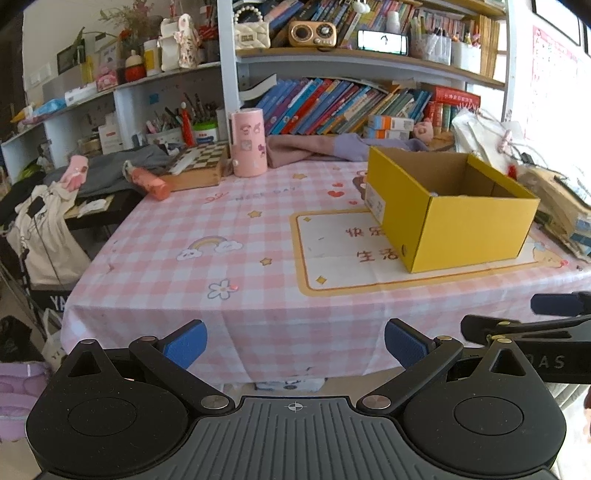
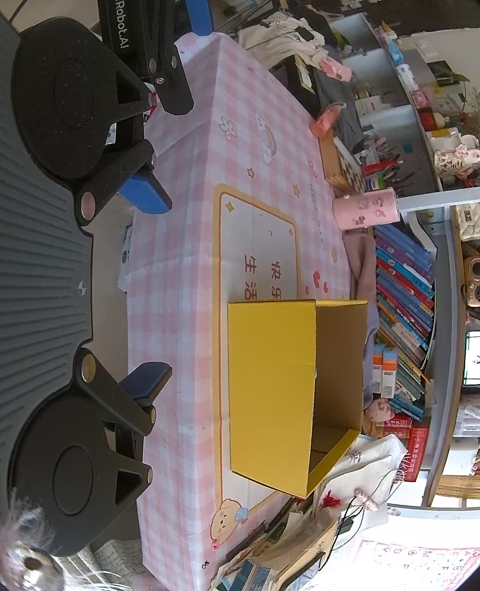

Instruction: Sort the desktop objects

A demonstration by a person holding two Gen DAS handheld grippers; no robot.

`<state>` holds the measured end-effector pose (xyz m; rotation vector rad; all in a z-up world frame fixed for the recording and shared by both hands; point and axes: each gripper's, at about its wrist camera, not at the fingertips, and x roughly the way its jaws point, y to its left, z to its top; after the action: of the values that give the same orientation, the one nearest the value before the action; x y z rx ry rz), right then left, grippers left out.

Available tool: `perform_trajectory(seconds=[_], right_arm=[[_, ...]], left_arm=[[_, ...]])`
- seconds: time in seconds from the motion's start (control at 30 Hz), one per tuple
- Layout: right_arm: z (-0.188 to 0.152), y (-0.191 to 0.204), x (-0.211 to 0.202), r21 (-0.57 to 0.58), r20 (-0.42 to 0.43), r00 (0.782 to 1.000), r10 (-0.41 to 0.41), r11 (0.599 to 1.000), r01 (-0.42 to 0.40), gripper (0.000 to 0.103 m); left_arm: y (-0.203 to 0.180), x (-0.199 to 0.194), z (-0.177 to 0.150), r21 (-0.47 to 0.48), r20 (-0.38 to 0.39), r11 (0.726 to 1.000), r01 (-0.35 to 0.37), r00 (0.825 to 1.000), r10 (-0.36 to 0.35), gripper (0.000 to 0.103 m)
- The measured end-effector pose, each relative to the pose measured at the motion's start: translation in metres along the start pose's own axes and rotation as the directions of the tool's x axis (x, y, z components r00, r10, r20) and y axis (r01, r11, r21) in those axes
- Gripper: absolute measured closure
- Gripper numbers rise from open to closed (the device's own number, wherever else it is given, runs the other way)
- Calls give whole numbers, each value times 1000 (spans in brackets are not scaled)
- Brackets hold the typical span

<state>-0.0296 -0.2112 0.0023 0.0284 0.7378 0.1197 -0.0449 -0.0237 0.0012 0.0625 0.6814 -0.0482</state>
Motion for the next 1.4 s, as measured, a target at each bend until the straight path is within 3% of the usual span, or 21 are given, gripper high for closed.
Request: perform_trajectory(seconds=[1.4], right_arm=[[9, 7, 8, -21, -12, 1000, -18, 1000, 18, 14]], left_arm=[[11, 11, 7, -2, -13, 1000, 14, 1000, -14, 0]])
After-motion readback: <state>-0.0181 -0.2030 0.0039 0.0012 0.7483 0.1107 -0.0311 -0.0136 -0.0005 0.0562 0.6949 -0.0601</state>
